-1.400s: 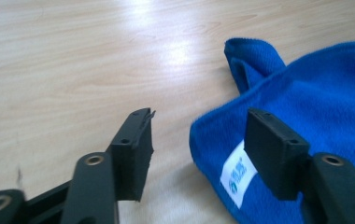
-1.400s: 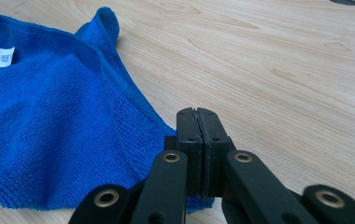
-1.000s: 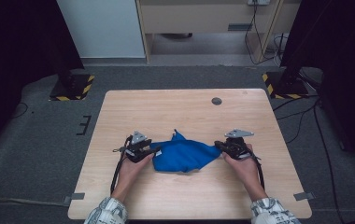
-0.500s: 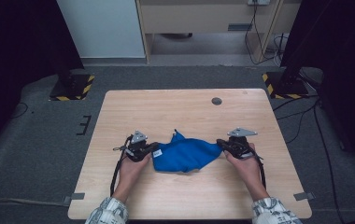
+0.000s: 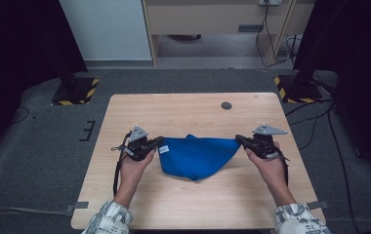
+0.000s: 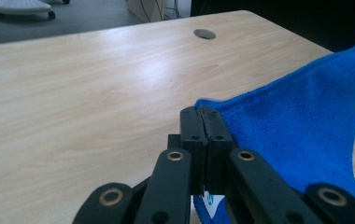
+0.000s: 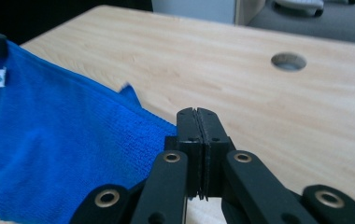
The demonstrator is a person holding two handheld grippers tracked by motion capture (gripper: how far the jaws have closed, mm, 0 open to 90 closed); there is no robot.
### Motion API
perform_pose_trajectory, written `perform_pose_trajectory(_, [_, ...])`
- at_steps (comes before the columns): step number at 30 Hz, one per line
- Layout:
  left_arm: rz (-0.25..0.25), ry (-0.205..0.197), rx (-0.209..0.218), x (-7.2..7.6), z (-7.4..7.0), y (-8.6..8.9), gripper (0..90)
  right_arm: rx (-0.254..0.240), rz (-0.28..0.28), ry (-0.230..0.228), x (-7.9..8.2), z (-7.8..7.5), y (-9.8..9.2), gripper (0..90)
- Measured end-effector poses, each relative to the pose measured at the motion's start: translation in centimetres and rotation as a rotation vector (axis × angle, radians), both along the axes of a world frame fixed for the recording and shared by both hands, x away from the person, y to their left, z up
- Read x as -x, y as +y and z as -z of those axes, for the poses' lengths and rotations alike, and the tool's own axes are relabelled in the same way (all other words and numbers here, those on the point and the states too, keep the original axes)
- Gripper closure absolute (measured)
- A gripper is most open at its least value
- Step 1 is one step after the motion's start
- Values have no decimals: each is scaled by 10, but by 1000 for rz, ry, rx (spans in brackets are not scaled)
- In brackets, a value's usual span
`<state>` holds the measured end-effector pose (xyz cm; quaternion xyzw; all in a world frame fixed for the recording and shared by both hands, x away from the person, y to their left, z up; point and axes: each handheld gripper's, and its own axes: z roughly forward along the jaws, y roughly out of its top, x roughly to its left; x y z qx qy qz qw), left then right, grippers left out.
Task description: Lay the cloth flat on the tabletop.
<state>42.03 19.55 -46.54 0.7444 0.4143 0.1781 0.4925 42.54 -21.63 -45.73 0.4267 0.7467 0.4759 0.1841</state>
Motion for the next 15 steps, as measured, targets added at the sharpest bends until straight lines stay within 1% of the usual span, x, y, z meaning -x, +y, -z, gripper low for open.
perform_pose_trajectory(3, [-1, -7, -8, -3, -10, -2, 888, 13, -5, -24, 0, -13, -2, 893])
perform_pose_trajectory(5, [5, -7, -6, -6, -15, -4, 888, 13, -7, -35, 0, -20, -1, 893])
perform_pose_trajectory(8, [8, -9, -20, -10, -21, -6, 888, 24, -25, -55, -2, -30, 1, 893])
perform_pose_trajectory(10, [10, -3, -25, -13, -23, -5, 888, 27, -27, -61, -4, -33, 2, 893])
perform_pose_trajectory(12, [10, 2, -13, -14, -25, -5, 888, 28, -28, -64, -6, -36, 3, 893])
perform_pose_trajectory(15, [21, -3, -18, -15, -29, -4, 888, 26, -31, -67, -10, -39, 3, 893])
